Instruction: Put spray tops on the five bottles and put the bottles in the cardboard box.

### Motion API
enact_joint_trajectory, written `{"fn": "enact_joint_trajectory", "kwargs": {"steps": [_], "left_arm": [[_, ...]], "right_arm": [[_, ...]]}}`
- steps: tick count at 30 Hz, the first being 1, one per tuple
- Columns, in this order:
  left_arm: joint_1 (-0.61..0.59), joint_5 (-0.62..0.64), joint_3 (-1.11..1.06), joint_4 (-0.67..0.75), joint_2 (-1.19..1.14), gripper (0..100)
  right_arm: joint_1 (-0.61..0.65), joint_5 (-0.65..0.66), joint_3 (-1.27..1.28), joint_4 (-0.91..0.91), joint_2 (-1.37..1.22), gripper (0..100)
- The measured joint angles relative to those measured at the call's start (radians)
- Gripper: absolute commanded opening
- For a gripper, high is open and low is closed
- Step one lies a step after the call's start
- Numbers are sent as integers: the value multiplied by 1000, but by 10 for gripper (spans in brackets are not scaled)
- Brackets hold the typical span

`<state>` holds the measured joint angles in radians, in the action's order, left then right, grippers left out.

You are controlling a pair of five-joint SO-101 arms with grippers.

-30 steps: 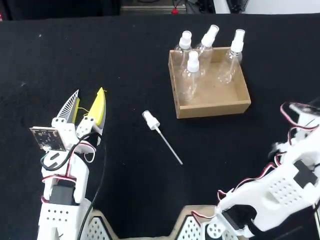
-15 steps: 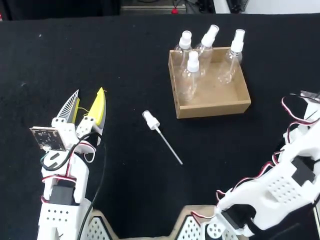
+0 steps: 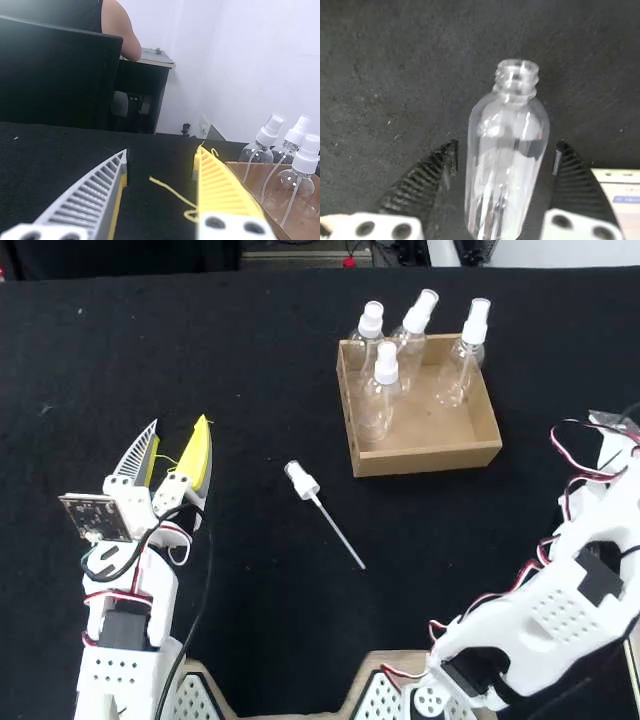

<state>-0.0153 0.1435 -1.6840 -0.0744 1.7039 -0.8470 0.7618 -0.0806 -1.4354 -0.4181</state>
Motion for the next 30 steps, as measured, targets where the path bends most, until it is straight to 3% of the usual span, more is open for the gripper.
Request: {"fn": "enact_joint_trajectory", "kwargs": {"steps": [10, 18, 30], "left_arm": [[0, 0, 0, 0, 0, 209], [0, 0, 0, 0, 0, 209], [20, 0, 0, 0, 0, 209]], "right_arm": [[0, 0, -28, 11, -124, 270], [0, 0, -29, -72, -117, 71], [20, 0, -28, -187, 249, 71]]}}
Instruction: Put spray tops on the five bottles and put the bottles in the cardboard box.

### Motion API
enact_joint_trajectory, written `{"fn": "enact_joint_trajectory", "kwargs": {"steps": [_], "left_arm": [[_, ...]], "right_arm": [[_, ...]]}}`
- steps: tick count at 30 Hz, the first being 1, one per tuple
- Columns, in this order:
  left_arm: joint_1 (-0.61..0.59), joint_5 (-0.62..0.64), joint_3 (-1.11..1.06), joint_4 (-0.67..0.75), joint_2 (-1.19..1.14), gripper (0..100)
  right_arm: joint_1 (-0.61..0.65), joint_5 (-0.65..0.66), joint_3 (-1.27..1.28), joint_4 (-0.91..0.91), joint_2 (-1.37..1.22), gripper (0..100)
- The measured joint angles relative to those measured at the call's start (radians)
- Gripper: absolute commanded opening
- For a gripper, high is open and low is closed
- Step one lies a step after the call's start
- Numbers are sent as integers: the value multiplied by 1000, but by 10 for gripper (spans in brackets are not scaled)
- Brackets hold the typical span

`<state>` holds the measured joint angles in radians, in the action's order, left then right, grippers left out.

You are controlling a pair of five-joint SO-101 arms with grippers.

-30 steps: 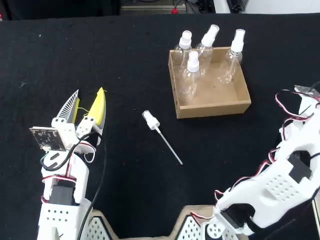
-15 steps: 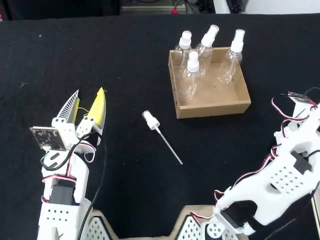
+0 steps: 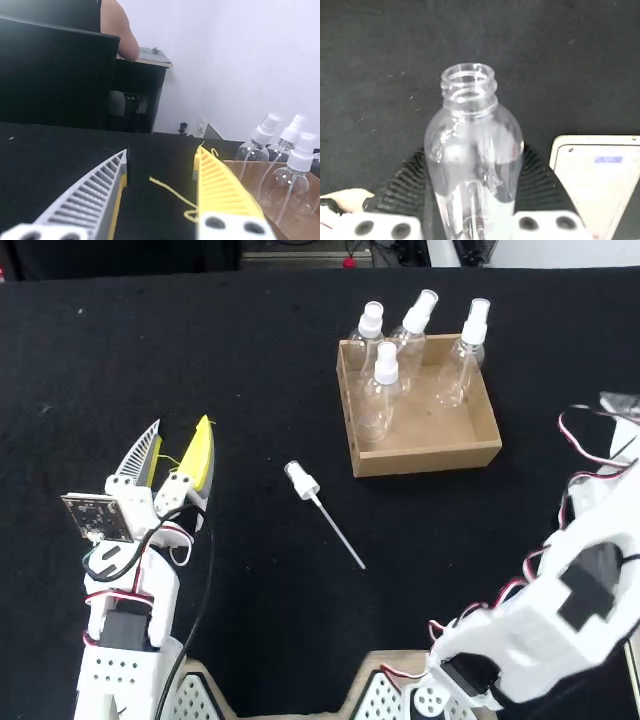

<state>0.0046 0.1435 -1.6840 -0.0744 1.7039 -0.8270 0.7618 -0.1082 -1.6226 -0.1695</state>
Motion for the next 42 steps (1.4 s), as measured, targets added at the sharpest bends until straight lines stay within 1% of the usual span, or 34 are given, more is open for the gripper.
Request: {"fn": "enact_joint_trajectory", "kwargs": {"steps": [2, 5, 7, 9, 13, 17, 21, 29, 33, 35, 42], "left_arm": [[21, -15, 0, -29, 0, 209], [98, -71, 0, -123, 0, 209], [158, -91, 11, -192, 0, 209], [203, -97, 12, -230, 0, 209], [218, -98, 14, -250, 0, 209], [236, -98, 71, -298, -58, 209], [249, -98, 190, -322, -227, 209], [256, -89, 470, -322, -786, 213], [258, 0, 591, -322, -1028, 214], [278, 40, 640, -322, -1123, 214], [393, 235, 727, -322, -1315, 215]], "right_arm": [[2, -2, 8, -5, 64, 71], [5, -28, 74, 0, 172, 71], [5, -43, 152, 38, 247, 71], [5, -64, 242, 97, 328, 71], [5, -101, 437, 216, 502, 71], [5, -107, 597, 267, 664, 71], [5, -109, 683, 278, 776, 71], [8, -109, 698, 278, 833, 71], [8, -109, 698, 278, 833, 71], [8, -109, 698, 278, 833, 71], [8, -109, 718, 278, 833, 71]]}}
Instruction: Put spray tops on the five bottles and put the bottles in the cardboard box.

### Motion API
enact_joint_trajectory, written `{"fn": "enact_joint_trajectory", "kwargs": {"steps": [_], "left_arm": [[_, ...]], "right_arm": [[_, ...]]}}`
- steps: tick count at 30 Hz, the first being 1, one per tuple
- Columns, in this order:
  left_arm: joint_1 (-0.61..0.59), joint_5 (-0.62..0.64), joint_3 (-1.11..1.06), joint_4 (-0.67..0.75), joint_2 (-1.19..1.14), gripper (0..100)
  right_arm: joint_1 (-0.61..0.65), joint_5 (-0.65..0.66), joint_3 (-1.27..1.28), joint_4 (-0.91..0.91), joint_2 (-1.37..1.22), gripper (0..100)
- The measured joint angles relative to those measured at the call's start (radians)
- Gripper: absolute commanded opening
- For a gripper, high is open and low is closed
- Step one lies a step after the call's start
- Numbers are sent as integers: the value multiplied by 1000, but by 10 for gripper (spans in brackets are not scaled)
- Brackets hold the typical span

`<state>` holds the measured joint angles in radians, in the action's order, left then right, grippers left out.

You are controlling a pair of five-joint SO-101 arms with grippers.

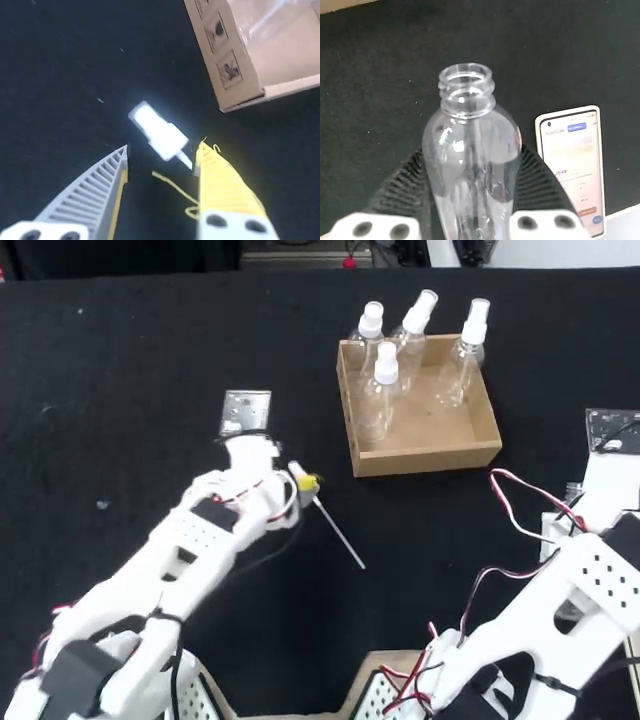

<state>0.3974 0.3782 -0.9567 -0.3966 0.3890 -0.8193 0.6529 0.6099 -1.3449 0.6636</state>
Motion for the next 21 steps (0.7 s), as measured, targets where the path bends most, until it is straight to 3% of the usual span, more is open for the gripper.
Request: {"fn": "enact_joint_trajectory", "kwargs": {"steps": [7, 11, 21], "left_arm": [[15, 133, 64, 0, -117, 220], [15, 224, 101, 0, -180, 291], [15, 242, 189, 0, -321, 289]], "right_arm": [[0, 0, 40, 2, 0, 71], [0, 0, 40, 2, 0, 70], [0, 0, 40, 2, 0, 70]]}}
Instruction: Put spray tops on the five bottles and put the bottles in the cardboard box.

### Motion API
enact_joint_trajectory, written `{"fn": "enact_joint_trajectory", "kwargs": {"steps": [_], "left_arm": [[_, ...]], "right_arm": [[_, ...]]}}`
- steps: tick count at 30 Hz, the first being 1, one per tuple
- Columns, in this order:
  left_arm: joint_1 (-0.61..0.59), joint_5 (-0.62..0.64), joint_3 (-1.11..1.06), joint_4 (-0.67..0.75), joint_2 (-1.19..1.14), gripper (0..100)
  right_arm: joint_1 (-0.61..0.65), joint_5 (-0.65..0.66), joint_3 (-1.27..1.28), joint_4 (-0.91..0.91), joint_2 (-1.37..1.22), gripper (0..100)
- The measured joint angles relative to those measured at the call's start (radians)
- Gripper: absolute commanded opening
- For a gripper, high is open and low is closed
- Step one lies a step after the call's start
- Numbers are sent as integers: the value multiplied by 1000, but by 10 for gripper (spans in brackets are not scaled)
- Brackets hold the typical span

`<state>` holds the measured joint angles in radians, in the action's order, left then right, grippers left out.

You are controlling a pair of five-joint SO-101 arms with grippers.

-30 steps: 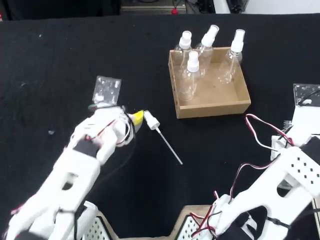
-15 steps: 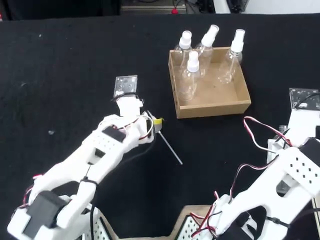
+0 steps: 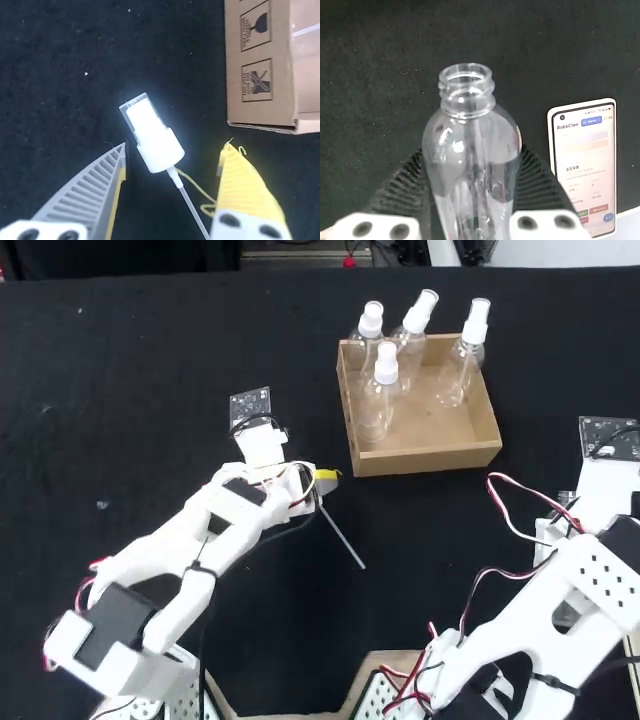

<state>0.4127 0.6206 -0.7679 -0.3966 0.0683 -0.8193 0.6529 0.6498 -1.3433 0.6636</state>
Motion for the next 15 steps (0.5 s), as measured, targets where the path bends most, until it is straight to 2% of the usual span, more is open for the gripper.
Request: {"fn": "enact_joint_trajectory", "kwargs": {"steps": [7, 13, 15], "left_arm": [[-5, 0, 23, 0, -64, 282], [-57, 0, 21, 0, -66, 38], [-58, 3, 21, 0, -66, 38]], "right_arm": [[0, 0, 0, 0, 0, 70], [0, 0, 0, 0, 0, 70], [0, 0, 0, 0, 0, 70]]}}
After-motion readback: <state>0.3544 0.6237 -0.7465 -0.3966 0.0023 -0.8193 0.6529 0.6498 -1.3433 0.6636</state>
